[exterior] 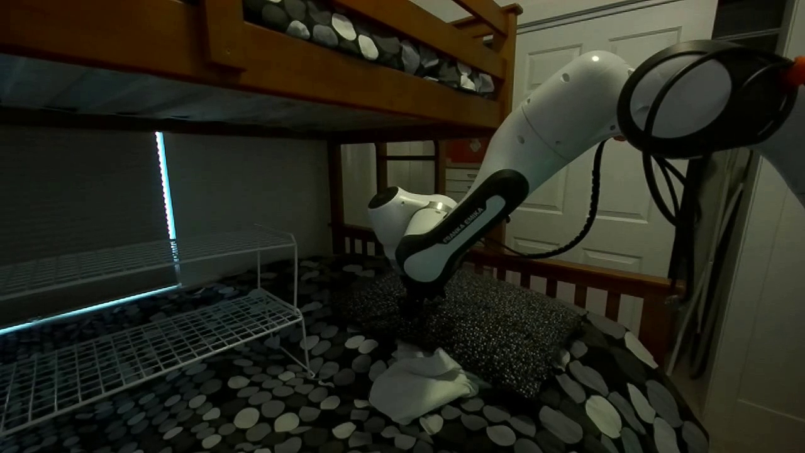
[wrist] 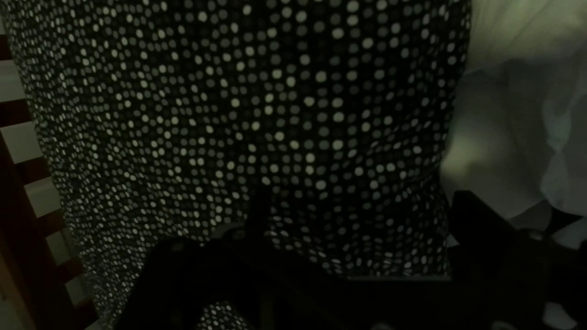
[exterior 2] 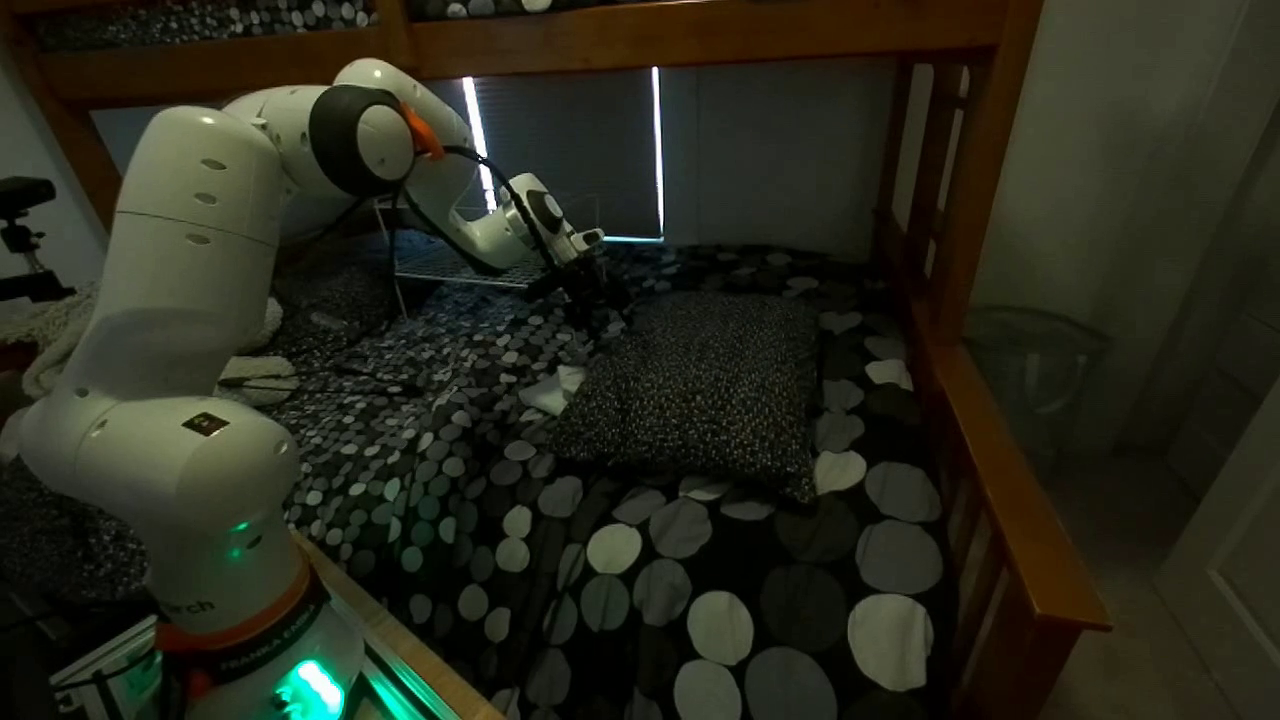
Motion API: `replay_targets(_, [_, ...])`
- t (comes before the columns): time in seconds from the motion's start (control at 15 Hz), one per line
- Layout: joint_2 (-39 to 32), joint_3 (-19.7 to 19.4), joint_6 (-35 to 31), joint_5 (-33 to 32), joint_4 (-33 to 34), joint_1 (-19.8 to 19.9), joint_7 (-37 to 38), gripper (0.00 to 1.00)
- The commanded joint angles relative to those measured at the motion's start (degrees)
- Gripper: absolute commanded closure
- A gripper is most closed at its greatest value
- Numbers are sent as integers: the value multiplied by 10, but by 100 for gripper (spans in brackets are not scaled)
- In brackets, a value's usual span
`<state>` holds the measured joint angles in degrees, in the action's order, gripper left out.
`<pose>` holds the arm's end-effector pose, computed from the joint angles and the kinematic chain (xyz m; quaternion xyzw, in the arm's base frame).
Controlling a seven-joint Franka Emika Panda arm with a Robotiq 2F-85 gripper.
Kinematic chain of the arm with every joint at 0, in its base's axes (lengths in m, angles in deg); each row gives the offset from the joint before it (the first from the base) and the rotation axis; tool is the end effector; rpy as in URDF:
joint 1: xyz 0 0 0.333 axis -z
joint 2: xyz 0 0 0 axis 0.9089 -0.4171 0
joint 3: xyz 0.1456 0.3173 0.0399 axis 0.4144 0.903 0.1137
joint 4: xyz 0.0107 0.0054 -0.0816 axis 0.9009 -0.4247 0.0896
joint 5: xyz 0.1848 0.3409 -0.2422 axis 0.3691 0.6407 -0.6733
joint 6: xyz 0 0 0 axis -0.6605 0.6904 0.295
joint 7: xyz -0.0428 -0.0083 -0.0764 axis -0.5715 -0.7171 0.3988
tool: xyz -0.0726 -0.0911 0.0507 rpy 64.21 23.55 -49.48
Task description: Place the pillow in front of the wire rack
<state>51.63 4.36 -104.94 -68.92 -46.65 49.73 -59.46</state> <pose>0.7349 0.1609 0.2579 0.9549 0.1241 0.0682 0.2609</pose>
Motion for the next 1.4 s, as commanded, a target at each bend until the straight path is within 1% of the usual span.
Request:
replay_targets(0.0, [-20,-7,24,2,24,-12,18,0])
replay_targets(0.07, [-34,-17,36,-24,32,-31,48,0])
replay_targets(0.13, [-45,-15,46,-26,43,-35,54,0])
replay_targets(0.33, [-80,-20,70,-53,62,-65,106,0])
replay_targets(0.53, [-128,-37,94,-103,99,-93,179,0])
replay_targets(0.67, [-152,-45,123,-134,120,-104,220,0])
replay_targets(0.93, [-188,-43,190,-172,162,-104,271,0])
replay_targets(1.13, [-209,-44,225,-202,188,-99,301,0])
replay_targets(1.33, [-218,-39,254,-214,205,-88,307,0])
